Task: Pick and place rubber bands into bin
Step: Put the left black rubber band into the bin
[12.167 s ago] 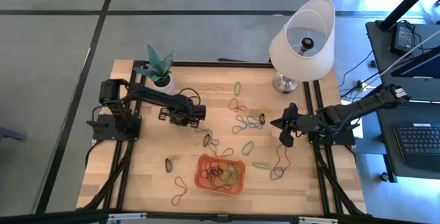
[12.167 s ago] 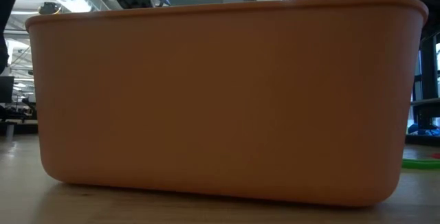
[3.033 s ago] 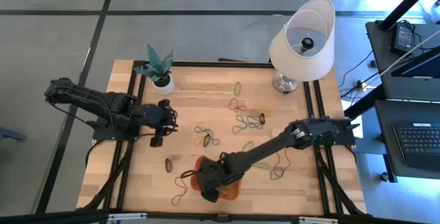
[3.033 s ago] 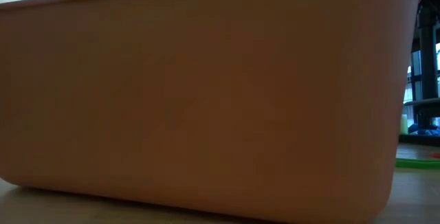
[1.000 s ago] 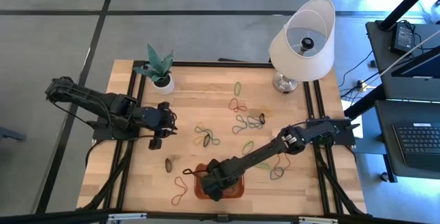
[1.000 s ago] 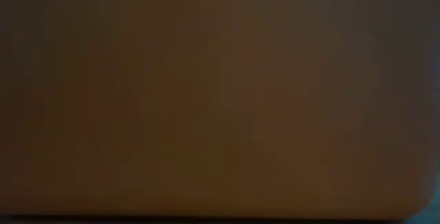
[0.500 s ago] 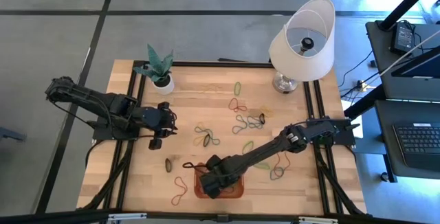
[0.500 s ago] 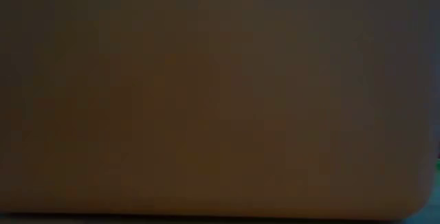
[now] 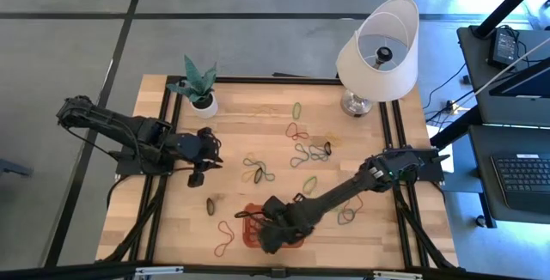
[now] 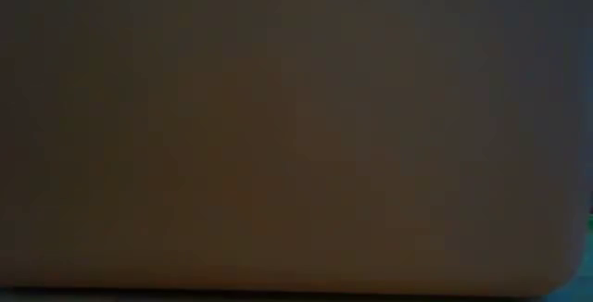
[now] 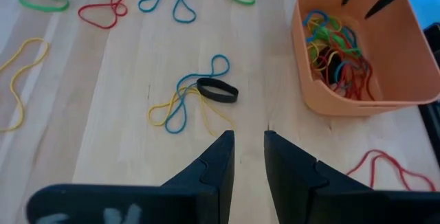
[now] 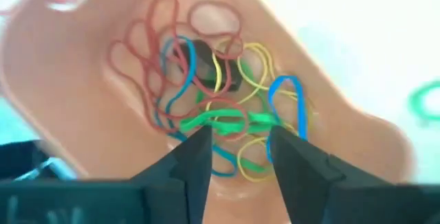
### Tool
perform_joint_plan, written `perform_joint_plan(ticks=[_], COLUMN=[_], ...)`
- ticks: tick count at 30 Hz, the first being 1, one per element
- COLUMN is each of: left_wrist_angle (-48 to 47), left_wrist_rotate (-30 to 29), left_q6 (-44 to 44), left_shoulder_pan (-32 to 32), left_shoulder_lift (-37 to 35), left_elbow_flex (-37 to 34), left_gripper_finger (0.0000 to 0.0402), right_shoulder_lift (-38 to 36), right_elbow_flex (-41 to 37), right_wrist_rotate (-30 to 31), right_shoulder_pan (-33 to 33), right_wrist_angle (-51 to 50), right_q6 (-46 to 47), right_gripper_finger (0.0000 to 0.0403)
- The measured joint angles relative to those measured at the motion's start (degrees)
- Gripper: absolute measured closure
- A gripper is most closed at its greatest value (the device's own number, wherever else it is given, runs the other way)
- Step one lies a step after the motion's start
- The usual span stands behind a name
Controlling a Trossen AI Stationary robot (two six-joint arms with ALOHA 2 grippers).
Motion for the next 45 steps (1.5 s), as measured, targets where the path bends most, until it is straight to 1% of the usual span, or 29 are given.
perform_joint_plan(ticks=[3, 6, 9, 10, 14, 17, 19, 21, 23, 26, 29, 32, 35, 38, 42, 45], left_wrist_angle=[0.08, 0.76, 3.00, 3.72, 6.68, 9.79, 11.85, 13.44, 13.88, 13.76, 13.71, 13.60, 13.58, 13.39, 13.38, 13.25], left_wrist_rotate=[-0.11, -0.22, -0.20, -0.20, -0.23, -1.46, -3.42, -6.21, -9.22, -12.93, -14.80, -14.41, -13.45, -13.29, -13.19, -11.78], left_q6=[-0.65, -0.78, -1.84, -2.06, -2.10, -2.37, -3.44, -3.41, -3.14, -3.56, -5.19, -6.59, -6.75, -8.79, -9.69, -9.90], left_shoulder_pan=[0.00, 0.00, 0.00, 0.01, 0.00, 0.00, 0.00, 0.00, 0.00, 0.02, 0.02, 0.02, 0.00, 0.00, -0.19, -1.75], left_shoulder_lift=[0.02, 0.00, 0.02, 0.01, 0.01, 0.00, 0.01, 0.02, 0.01, 0.57, 1.38, 2.34, 3.06, 4.07, 6.65, 10.49], left_elbow_flex=[0.00, 0.00, 0.00, 0.00, 0.00, -0.02, -0.02, -0.02, -0.02, -0.02, -0.02, -0.02, -0.02, -0.02, -0.02, 0.76], left_gripper_finger=[0.0327, 0.0327, 0.0327, 0.0327, 0.0327, 0.0327, 0.0327, 0.0327, 0.0327, 0.0327, 0.0327, 0.0327, 0.0327, 0.0327, 0.0327, 0.0329], right_shoulder_lift=[-2.77, -5.33, -7.01, -7.64, -12.06, -17.24, -22.03, -27.99, -34.40, -43.30, -50.93, -56.68, -60.88, -63.28, -64.29, -64.28], right_elbow_flex=[0.00, 0.10, -0.21, -0.89, -7.74, -17.76, -26.11, -35.03, -44.21, -57.52, -69.27, -78.63, -85.39, -90.00, -92.98, -93.62], right_wrist_rotate=[6.18, 12.29, 15.91, 17.08, 21.72, 23.10, 23.88, 24.01, 24.35, 24.43, 24.49, 24.43, 24.49, 24.40, 21.98, 19.46], right_shoulder_pan=[1.73, 3.55, 5.19, 5.71, 7.08, 8.19, 9.30, 10.80, 12.36, 14.42, 15.76, 16.21, 16.29, 16.29, 16.29, 16.29], right_wrist_angle=[-1.83, -6.16, -13.10, -13.91, -13.34, -13.11, -10.78, -6.30, 0.28, 12.78, 23.19, 31.22, 36.72, 37.81, 38.28, 38.86], right_q6=[-0.42, -1.42, -0.25, 0.16, -1.14, 1.64, 4.34, 5.99, 6.87, 6.07, 4.48, 3.37, 2.82, 3.04, 4.32, 4.31], right_gripper_finger=[0.0274, 0.0297, 0.0319, 0.0327, 0.0359, 0.0385, 0.0397, 0.0396, 0.0394, 0.0397, 0.0399, 0.0393, 0.0389, 0.0388, 0.0387, 0.0387])
